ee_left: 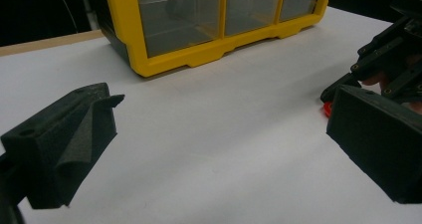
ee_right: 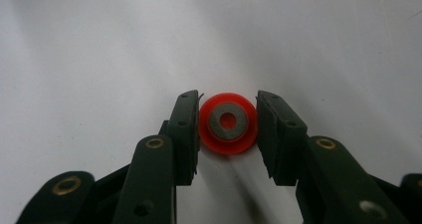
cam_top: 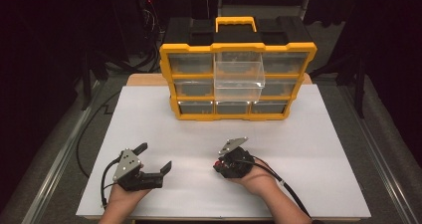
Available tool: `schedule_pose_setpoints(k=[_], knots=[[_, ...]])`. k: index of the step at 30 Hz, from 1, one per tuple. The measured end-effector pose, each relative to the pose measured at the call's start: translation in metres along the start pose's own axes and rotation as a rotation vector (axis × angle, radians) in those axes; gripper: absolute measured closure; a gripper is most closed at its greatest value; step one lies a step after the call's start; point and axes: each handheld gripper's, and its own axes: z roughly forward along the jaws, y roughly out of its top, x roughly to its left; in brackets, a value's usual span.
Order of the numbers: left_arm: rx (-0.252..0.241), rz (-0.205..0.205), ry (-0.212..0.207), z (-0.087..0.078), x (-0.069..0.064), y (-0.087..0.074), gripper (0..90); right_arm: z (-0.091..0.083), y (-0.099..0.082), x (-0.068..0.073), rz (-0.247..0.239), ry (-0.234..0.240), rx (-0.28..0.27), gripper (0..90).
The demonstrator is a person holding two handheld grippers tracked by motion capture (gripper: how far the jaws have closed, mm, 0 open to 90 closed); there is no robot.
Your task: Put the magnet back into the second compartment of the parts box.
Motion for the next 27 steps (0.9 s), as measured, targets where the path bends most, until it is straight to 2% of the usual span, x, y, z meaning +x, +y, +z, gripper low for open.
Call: schedule_pose_setpoints(k=[2, 8, 13, 17, 24, 27], knots=[[0.004, -0.002, 0.002, 0.000, 0.000, 0.000, 0.4, -0.001, 0.000, 0.000, -0.012, -0.007, -0.002, 65.0], [0.008, 0.003, 0.004, 0.001, 0.001, 0.000, 0.4, -0.004, -0.004, -0.003, 0.006, 0.014, -0.034, 64.9], [0.011, 0.003, 0.008, 0.001, 0.001, -0.001, 0.4, -0.016, -0.006, -0.004, 0.002, 0.021, -0.070, 64.9], [0.010, 0.000, 0.010, 0.001, 0.002, -0.001, 0.4, -0.025, -0.010, -0.006, 0.021, 0.022, -0.089, 64.9], [0.011, 0.000, 0.014, 0.000, 0.003, -0.001, 0.4, -0.040, -0.021, -0.013, 0.022, 0.009, -0.090, 64.9], [0.011, 0.002, 0.013, 0.001, 0.002, -0.001, 0.4, -0.047, -0.029, -0.018, 0.038, 0.008, -0.093, 64.9]])
